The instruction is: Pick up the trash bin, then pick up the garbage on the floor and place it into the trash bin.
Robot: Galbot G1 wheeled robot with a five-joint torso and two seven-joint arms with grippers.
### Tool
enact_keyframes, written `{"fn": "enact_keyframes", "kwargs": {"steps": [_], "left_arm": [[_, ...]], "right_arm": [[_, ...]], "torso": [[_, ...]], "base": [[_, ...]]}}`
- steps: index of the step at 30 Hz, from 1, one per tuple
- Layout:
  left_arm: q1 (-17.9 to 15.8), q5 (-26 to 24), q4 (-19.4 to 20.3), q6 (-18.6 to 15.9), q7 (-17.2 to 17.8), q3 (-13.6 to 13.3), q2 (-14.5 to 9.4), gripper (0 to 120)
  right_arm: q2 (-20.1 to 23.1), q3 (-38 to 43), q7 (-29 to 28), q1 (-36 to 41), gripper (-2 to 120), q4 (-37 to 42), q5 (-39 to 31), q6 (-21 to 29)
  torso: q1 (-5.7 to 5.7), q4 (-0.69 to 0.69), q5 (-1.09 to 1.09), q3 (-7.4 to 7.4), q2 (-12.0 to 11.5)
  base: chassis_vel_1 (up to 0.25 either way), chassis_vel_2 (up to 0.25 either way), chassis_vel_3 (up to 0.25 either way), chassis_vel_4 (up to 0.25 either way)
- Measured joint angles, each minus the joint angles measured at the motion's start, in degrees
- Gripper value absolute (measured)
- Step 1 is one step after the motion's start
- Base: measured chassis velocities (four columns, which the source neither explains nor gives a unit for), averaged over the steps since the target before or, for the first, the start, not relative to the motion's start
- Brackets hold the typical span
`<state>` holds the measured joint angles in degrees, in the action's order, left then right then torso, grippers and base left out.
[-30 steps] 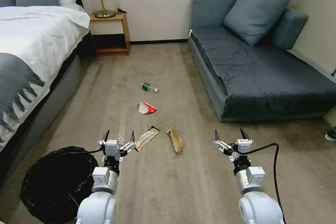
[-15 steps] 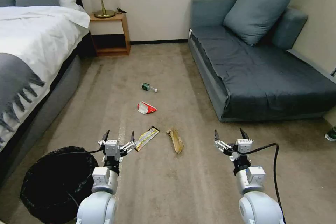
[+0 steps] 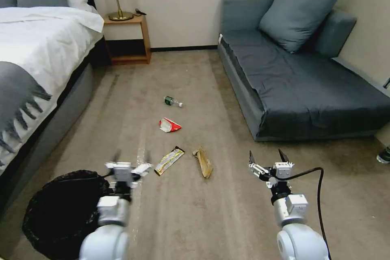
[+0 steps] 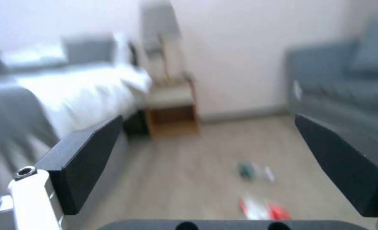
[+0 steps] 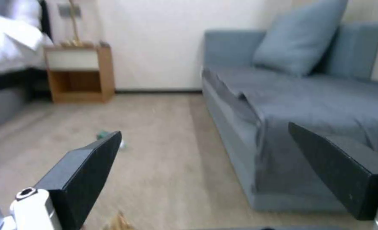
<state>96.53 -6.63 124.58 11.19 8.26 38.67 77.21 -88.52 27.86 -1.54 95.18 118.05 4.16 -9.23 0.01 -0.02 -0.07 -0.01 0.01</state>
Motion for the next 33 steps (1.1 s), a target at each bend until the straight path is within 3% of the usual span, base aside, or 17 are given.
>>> {"fn": "enact_keyframes", "kwargs": {"steps": [3, 5, 6, 9, 15, 21, 24, 26, 30, 31, 32, 33], "left_arm": [[0.3, -1.4, 0.3, -1.0, 1.0, 0.2, -0.4, 100], [0.6, -2.2, 1.0, -2.7, 1.5, 0.1, -1.2, 100], [0.9, -2.3, 1.0, -3.1, 1.3, -0.2, -1.4, 100], [1.6, -2.9, 1.2, -4.1, 0.5, -0.8, -2.1, 100], [3.0, -3.9, 1.1, -4.8, -2.1, -2.9, -3.5, 100], [3.9, -3.6, 0.8, -4.8, -3.2, -3.4, -4.3, 100], [4.1, -3.6, 0.6, -5.2, -3.7, 0.2, -5.7, 100], [4.0, -5.1, 0.9, -6.1, -3.7, 0.8, -6.5, 100], [6.2, -13.1, 3.3, -12.4, -4.0, 4.2, -10.7, 100], [7.2, -15.6, 3.5, -14.6, -4.3, 6.5, -11.6, 100], [7.2, -15.6, 3.5, -14.6, -4.3, 6.5, -11.6, 100], [7.8, -17.4, 3.5, -16.3, -4.6, 8.3, -12.1, 100]], "right_arm": [[-0.8, -1.2, -0.5, 2.0, 100, 1.1, 1.3, -2.9], [-2.4, -3.3, -1.4, 5.7, 100, 3.1, 3.8, -8.4], [-2.9, -4.2, -2.0, 6.8, 100, 3.5, 4.2, -10.0], [-3.6, -5.9, -2.5, 7.6, 100, 3.2, 3.7, -11.6], [-3.6, -6.1, -2.8, 7.1, 100, 2.6, 2.0, -10.0], [-3.6, -5.8, -3.2, 6.5, 100, 2.9, 0.2, -7.4], [-3.8, -5.4, -3.8, 6.0, 100, 3.4, -0.7, -4.7], [-3.8, -5.1, -4.1, 5.8, 100, 3.4, -0.7, -3.8], [-3.7, -3.6, -4.8, 4.4, 100, 2.6, -0.9, -2.1], [-3.7, -3.2, -4.8, 4.0, 100, 2.1, -0.9, -2.1], [-3.7, -3.2, -4.8, 4.0, 100, 2.1, -0.9, -2.1], [-3.7, -3.0, -4.8, 3.9, 100, 1.8, -0.9, -2.1]], "torso": [[-0.01, 0.00, 0.11, 0.01, 0.0], [-0.01, 0.03, 0.04, 0.01, 0.0], [0.00, 0.04, 0.11, 0.01, 0.0], [-0.01, 0.03, 0.04, 0.01, 0.0], [0.00, 0.02, 0.07, 0.01, 0.0], [0.00, 0.03, 0.07, 0.00, 0.0], [0.00, 0.01, 0.06, 0.01, 0.0], [-0.01, 0.02, 0.07, 0.01, 0.0], [-0.01, 0.03, 0.07, 0.01, 0.0], [-0.01, 0.03, 0.06, 0.01, 0.0], [-0.01, 0.03, 0.06, 0.01, 0.0], [-0.01, 0.02, 0.07, 0.01, 0.0]], "base": [[0.000, 0.000, 0.000, 0.000], [0.000, 0.000, 0.000, 0.000], [0.000, 0.000, 0.000, 0.000], [0.000, 0.000, 0.000, 0.000], [0.000, 0.000, 0.000, 0.000], [0.000, 0.000, 0.000, 0.000], [0.000, 0.000, 0.000, 0.000], [0.000, 0.000, 0.000, 0.000], [0.000, 0.000, 0.000, 0.000], [0.000, 0.000, 0.000, 0.000], [0.000, 0.000, 0.000, 0.000], [0.000, 0.000, 0.000, 0.000]]}}
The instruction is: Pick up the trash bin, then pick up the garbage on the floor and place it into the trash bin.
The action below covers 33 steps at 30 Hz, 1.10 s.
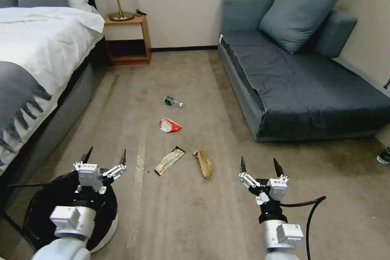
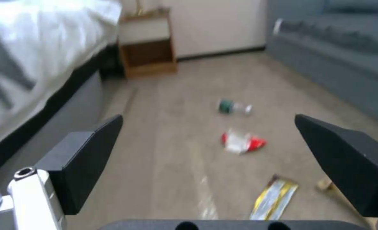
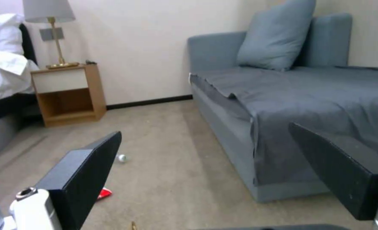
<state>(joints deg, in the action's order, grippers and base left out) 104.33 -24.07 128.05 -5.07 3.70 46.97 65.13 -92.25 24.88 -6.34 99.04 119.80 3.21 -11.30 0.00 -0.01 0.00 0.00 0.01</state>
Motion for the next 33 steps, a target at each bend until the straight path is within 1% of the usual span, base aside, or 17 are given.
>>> {"fn": "enact_keyframes", "kwargs": {"steps": [3, 4, 7, 8, 9, 11, 12, 13, 16, 18, 21, 23, 26, 27, 31, 32, 33], "left_arm": [[0.5, -3.5, -1.5, -6.3, -0.4, 6.4, -0.8, 100], [0.5, -3.5, -1.5, -6.3, -0.4, 6.4, -0.8, 100], [-0.3, -5.3, -3.3, -17.2, -0.4, 14.2, -1.6, 100], [-0.3, -5.3, -3.3, -17.2, -0.4, 14.2, -1.6, 100], [-0.5, -6.6, -3.7, -21.6, -0.5, 16.9, -2.3, 100], [-0.8, -8.4, -4.6, -27.6, -0.8, 20.4, -3.5, 100], [-0.8, -8.4, -4.6, -27.6, -0.8, 20.4, -3.5, 100], [-1.0, -9.2, -5.5, -30.8, -1.2, 22.2, -4.5, 100], [-1.6, -10.3, -7.7, -35.7, -2.6, 24.3, -6.7, 100], [-1.7, -10.2, -8.7, -36.5, -3.0, 24.6, -7.5, 100], [-2.4, -9.9, -12.4, -37.8, -4.6, 24.9, -10.2, 100], [-2.7, -10.2, -13.5, -37.8, -5.1, 24.6, -10.9, 100], [-3.4, -12.4, -16.3, -37.8, -6.0, 22.3, -13.2, 99], [-3.4, -12.4, -16.3, -37.8, -6.0, 22.3, -13.2, 99], [-3.8, -16.8, -20.3, -37.6, -5.7, 18.3, -17.3, 99], [-3.8, -16.8, -20.3, -37.6, -5.7, 18.3, -17.3, 99], [-4.0, -17.9, -21.0, -37.6, -5.5, 17.2, -17.9, 99]], "right_arm": [[0.0, 0.3, 0.0, -0.4, 100, -1.3, -0.2, -0.2], [0.0, 0.3, 0.0, -0.4, 100, -1.3, -0.2, -0.2], [0.0, 1.0, 0.0, -1.0, 100, -2.4, -0.6, -0.4], [0.0, 1.0, 0.0, -1.0, 100, -2.4, -0.6, -0.4], [0.1, 1.3, 0.0, -1.3, 100, -2.8, -0.9, -0.5], [0.4, 1.7, 0.0, -1.8, 100, -3.5, -1.3, -0.5], [0.4, 1.7, 0.0, -1.8, 100, -3.5, -1.3, -0.5], [0.5, 2.0, 0.0, -2.1, 100, -3.9, -1.5, -0.5], [0.7, 2.2, 0.0, -2.8, 100, -4.5, -1.8, -0.5], [0.7, 2.2, 0.0, -3.0, 100, -4.6, -1.8, -0.5], [0.7, 2.3, 0.0, -3.3, 100, -5.1, -2.0, -0.5], [0.7, 2.4, 0.0, -3.3, 100, -5.1, -2.1, -0.5], [0.6, 2.6, -0.1, -3.5, 100, -5.3, -2.2, -0.5], [0.6, 2.6, -0.1, -3.5, 100, -5.3, -2.2, -0.5], [0.7, 3.3, 0.1, -3.4, 100, -5.8, -2.1, -0.7], [0.7, 3.3, 0.1, -3.4, 100, -5.8, -2.1, -0.7], [0.7, 3.6, 0.1, -3.4, 100, -5.9, -2.2, -0.7]], "torso": [[0.00, 0.01, 0.01, 0.00, 0.0], [0.00, 0.01, 0.01, 0.00, 0.0], [0.00, 0.00, 0.02, 0.00, 0.0], [0.00, 0.00, 0.02, 0.00, 0.0], [0.00, 0.00, 0.01, 0.00, 0.0], [0.00, 0.00, 0.00, 0.00, 0.0], [0.00, 0.00, 0.00, 0.00, 0.0], [0.00, 0.00, 0.01, 0.00, 0.0], [0.00, 0.00, 0.01, 0.00, 0.0], [0.00, 0.01, 0.01, 0.00, 0.0], [0.00, 0.00, 0.01, 0.00, 0.0], [0.00, 0.01, 0.00, 0.00, 0.0], [0.00, 0.01, 0.01, 0.00, 0.0], [0.00, 0.01, 0.01, 0.00, 0.0], [0.00, 0.01, 0.00, 0.00, 0.0], [0.00, 0.01, 0.00, 0.00, 0.0], [0.00, 0.02, 0.00, 0.00, 0.0]], "base": [[0.000, 0.000, 0.000, 0.000], [0.000, 0.000, 0.000, 0.000], [0.000, 0.000, 0.000, 0.000], [0.000, 0.000, 0.000, 0.000], [0.000, 0.000, 0.000, 0.000], [0.000, 0.000, 0.000, 0.000], [0.000, 0.000, 0.000, 0.000], [0.000, 0.000, 0.000, 0.000], [0.000, 0.000, 0.000, 0.000], [0.000, 0.000, 0.000, 0.000], [0.000, 0.000, 0.000, 0.000], [0.000, 0.000, 0.000, 0.000], [0.000, 0.000, 0.000, 0.000], [0.000, 0.000, 0.000, 0.000], [0.000, 0.000, 0.000, 0.000], [0.000, 0.000, 0.000, 0.000], [0.000, 0.000, 0.000, 0.000]]}}
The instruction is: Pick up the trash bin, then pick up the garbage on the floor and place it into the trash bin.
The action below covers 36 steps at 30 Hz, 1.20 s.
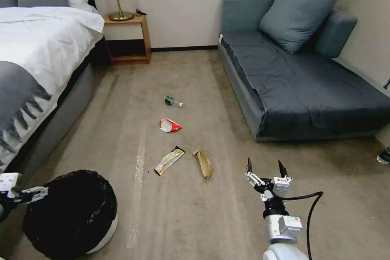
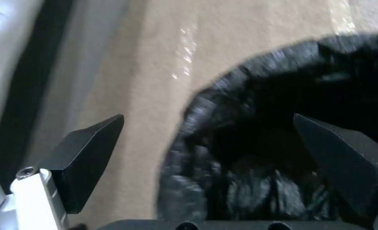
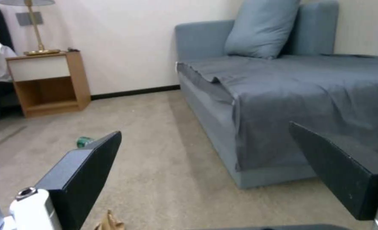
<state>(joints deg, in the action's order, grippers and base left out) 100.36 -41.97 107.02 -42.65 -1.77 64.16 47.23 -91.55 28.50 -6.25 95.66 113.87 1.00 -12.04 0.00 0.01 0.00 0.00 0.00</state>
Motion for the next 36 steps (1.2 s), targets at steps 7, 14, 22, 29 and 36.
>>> {"fn": "enact_keyframes", "kwargs": {"steps": [7, 14, 22, 29, 36], "left_arm": [[-0.9, -2.8, -3.7, 0.2, 1.2, -4.0, -0.4, 97], [-2.7, -2.8, -6.6, 0.4, 1.2, -4.8, -0.7, 95], [-3.9, -2.2, -10.0, 0.4, 0.4, -6.0, -1.2, 77], [-5.8, -1.2, -12.7, 0.7, -0.3, -8.5, -1.5, 51], [-6.2, -1.4, -12.5, 0.7, -0.1, -8.7, -1.4, 29]], "right_arm": [[-0.1, 1.6, 0.0, 0.6, 100, -0.3, -0.7, -0.3], [-0.5, 1.5, -0.1, 0.7, 100, -0.8, -0.4, -0.6], [-0.6, 0.9, -0.1, 0.7, 100, -0.8, 0.1, -0.6], [-0.6, 1.4, -0.2, 0.5, 100, -0.3, -0.4, -0.6], [-0.6, 1.6, -0.2, 0.4, 100, -0.3, -0.5, -0.6]], "torso": [[0.00, -0.02, 0.00, 0.00, 0.0], [0.00, -0.02, 0.00, 0.00, 0.0], [0.00, -0.01, 0.00, 0.00, 0.0], [0.00, -0.02, -0.07, -0.01, 0.0], [0.00, -0.04, -0.08, -0.01, 0.0]], "base": [[0.000, 0.000, 0.000, 0.000], [0.000, 0.000, 0.000, 0.000], [0.000, 0.000, 0.000, 0.000], [0.000, 0.000, 0.000, 0.000], [0.000, 0.000, 0.000, 0.000]]}}
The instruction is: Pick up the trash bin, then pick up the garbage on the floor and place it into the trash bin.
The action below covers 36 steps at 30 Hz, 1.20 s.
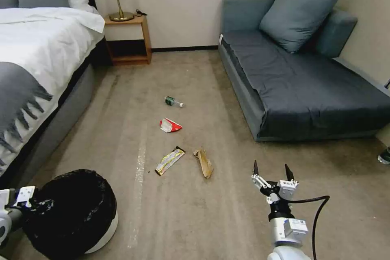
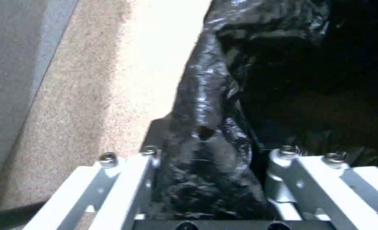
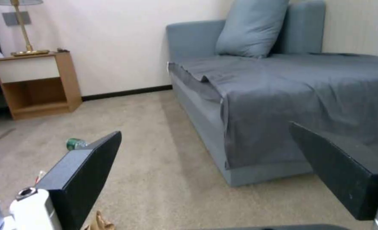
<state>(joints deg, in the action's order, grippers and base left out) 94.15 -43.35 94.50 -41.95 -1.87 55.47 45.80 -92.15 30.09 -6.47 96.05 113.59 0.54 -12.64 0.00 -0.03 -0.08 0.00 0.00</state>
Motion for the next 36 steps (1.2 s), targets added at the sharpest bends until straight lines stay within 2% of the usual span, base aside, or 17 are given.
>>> {"fn": "enact_keyframes", "kwargs": {"steps": [3, 11, 24, 28, 29, 30, 34, 36], "left_arm": [[0.1, -0.9, 0.6, 0.0, 0.4, 0.2, 0.4, 20], [0.3, -2.4, 1.3, -0.1, 1.4, 1.1, 1.6, 19], [1.4, -5.6, 6.7, -0.4, 5.1, 3.9, 4.8, 10], [2.3, -7.6, 11.0, -0.4, 8.0, 6.5, 5.9, 2], [2.5, -8.1, 12.3, -0.3, 8.8, 7.3, 6.2, 2], [2.5, -8.1, 12.3, -0.3, 8.8, 7.3, 6.2, 2], [3.6, -9.6, 16.9, -0.3, 10.9, 10.0, 7.7, 2], [4.0, -9.6, 18.0, -0.3, 11.3, 10.6, 8.1, 2]], "right_arm": [[0.0, -0.2, 0.0, 0.0, 100, -0.1, 0.1, 0.0], [0.0, -0.7, 0.0, 0.2, 100, -0.4, 0.4, -0.2], [0.1, -0.9, 0.0, 1.1, 100, -0.1, 0.3, -0.6], [0.3, -1.0, 0.0, 1.2, 100, 0.0, 0.2, -0.6], [0.3, -1.1, 0.0, 1.2, 100, 0.0, 0.2, -0.6], [0.3, -1.1, 0.0, 1.2, 100, 0.0, 0.2, -0.6], [0.5, -1.5, 0.0, 1.2, 100, -0.1, 0.2, -0.7], [0.6, -1.7, 0.0, 1.2, 100, -0.1, 0.2, -0.9]], "torso": [[0.00, 0.00, 0.02, -0.01, 0.0], [0.00, 0.03, 0.08, 0.00, 0.0], [0.00, 0.04, 0.15, 0.01, 0.0], [0.00, 0.07, 0.15, 0.01, 0.0], [0.00, 0.06, 0.09, 0.01, 0.0], [0.00, 0.06, 0.09, 0.01, 0.0], [0.00, 0.04, 0.08, 0.01, 0.0], [0.00, 0.03, 0.07, 0.01, 0.0]], "base": [[0.000, 0.000, 0.000, 0.000], [0.000, 0.000, 0.000, 0.000], [0.000, 0.000, 0.000, 0.000], [0.000, 0.000, 0.000, 0.000], [0.000, 0.000, 0.000, 0.000], [0.000, 0.000, 0.000, 0.000], [0.000, 0.000, 0.000, 0.000], [0.000, 0.000, 0.000, 0.000]]}}
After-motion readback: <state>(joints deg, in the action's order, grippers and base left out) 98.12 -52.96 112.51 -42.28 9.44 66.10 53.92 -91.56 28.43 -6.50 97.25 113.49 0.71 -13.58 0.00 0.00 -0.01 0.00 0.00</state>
